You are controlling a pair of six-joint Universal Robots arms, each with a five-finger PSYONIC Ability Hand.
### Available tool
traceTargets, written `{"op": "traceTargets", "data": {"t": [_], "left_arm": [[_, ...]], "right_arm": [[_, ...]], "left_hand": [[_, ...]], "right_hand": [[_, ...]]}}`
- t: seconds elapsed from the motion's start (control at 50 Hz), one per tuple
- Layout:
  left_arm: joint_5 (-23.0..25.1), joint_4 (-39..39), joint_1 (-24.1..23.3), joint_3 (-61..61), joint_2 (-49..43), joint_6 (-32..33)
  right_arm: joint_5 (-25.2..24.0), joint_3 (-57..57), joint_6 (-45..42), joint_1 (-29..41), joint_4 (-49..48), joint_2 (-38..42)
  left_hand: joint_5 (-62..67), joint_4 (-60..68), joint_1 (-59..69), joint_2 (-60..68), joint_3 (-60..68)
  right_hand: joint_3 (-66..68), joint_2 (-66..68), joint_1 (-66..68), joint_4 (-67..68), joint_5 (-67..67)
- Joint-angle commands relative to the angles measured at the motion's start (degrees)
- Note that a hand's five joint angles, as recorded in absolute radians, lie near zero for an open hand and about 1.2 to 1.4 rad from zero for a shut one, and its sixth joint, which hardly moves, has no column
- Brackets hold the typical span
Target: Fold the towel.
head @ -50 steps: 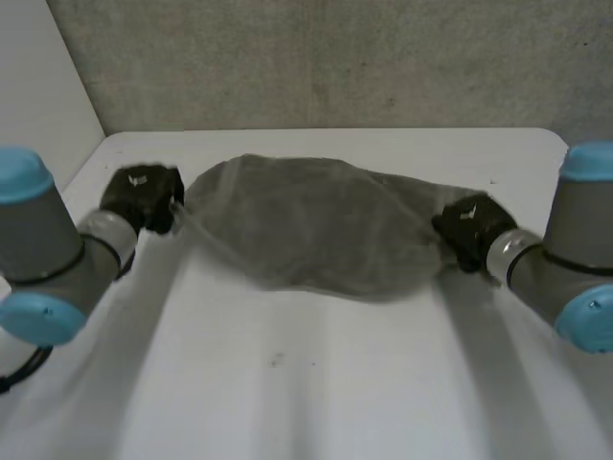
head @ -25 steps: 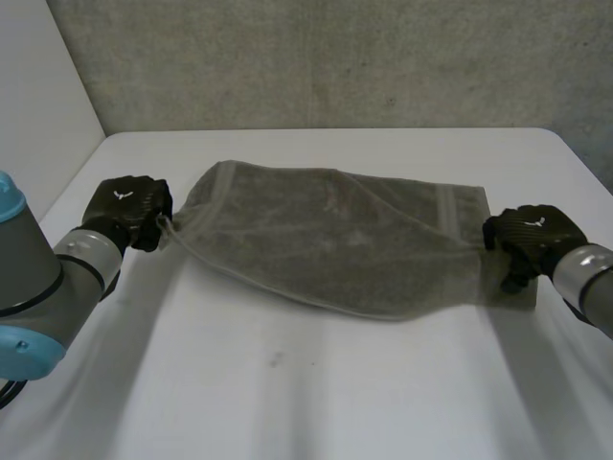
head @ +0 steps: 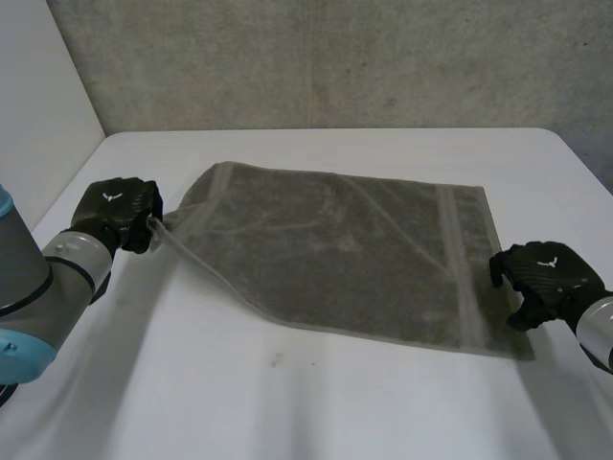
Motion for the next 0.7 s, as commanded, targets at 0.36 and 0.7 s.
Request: {"op": "traceTargets", "data": {"t": [0.36, 0.7], "left_arm": [[0.09, 0.05, 0.21, -0.79, -0.06, 0.01], [0.09, -0.04, 0.30, -0.79, -0.15, 0.01]], "right_arm": [[-5.24, 3.72, -5.95, -1.50, -1.95, 4.68], [-4.62, 4.25, -6.66, -1.32, -5.82, 6.61]], "left_hand": [[10.63, 10.28, 11.66, 10.45, 10.24], [10.63, 10.28, 11.66, 10.45, 10.24]], "right_hand": [[0.78, 0.89, 6.84, 0.86, 1.92], [2.46, 2.57, 8.52, 2.55, 3.60]]}}
